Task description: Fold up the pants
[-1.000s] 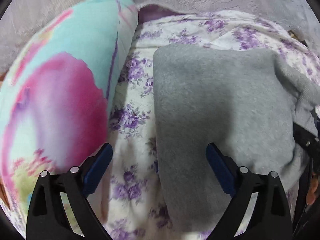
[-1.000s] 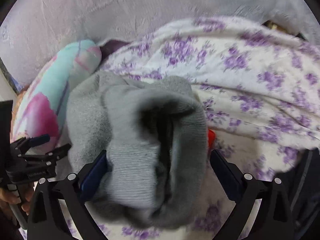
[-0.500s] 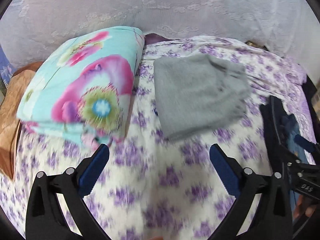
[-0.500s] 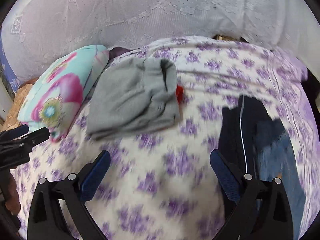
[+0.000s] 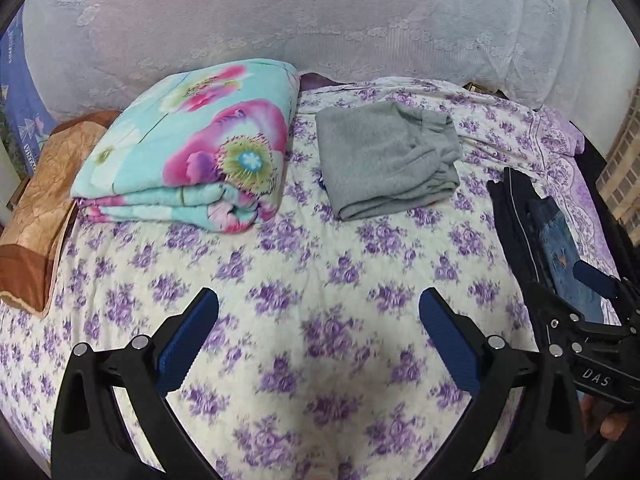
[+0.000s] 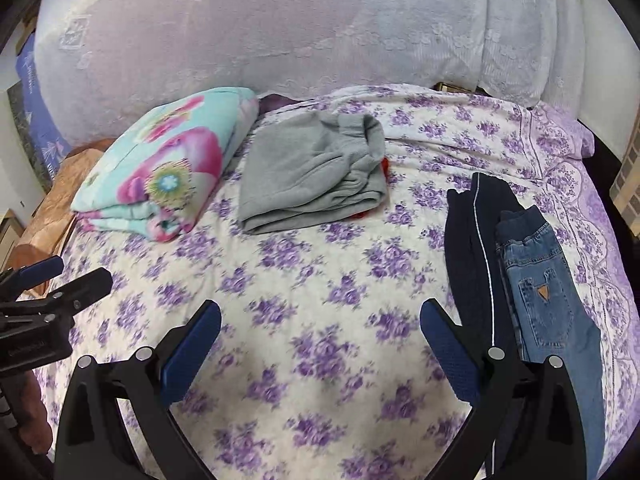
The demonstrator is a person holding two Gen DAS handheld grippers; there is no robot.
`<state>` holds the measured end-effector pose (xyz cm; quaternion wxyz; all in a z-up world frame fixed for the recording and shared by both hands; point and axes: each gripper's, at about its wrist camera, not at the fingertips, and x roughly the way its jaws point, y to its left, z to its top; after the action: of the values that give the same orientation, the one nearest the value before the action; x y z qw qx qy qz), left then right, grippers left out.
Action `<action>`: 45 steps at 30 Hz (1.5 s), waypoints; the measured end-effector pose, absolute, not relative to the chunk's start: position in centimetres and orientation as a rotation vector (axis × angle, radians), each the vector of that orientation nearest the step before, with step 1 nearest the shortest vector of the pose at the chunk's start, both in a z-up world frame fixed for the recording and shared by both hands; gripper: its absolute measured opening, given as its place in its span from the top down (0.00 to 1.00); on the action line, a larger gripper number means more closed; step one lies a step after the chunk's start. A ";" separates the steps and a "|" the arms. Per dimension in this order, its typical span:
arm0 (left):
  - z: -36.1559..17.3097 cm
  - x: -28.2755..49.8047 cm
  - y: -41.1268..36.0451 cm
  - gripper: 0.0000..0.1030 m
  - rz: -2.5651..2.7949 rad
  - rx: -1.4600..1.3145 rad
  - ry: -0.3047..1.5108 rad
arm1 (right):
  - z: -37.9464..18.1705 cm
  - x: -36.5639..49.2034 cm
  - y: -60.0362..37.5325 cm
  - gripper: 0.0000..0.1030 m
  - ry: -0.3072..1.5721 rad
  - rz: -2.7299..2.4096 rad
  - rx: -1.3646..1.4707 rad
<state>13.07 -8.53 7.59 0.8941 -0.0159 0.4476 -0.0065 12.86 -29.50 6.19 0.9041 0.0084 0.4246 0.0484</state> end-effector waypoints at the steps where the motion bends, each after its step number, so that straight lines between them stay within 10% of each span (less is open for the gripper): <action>1: 7.7 12.7 -8.3 0.05 -0.012 -0.036 0.928 | 6.3 12.6 -29.3 0.03 0.878 0.102 0.015; 45: 8.7 8.2 -6.8 0.05 -0.020 -0.030 0.909 | 7.2 9.5 -26.7 0.03 0.880 0.119 -0.014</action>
<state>8.17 -6.76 8.66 0.8983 -0.0146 0.4390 -0.0097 9.51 -26.71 7.16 0.9030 -0.0070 0.4256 0.0577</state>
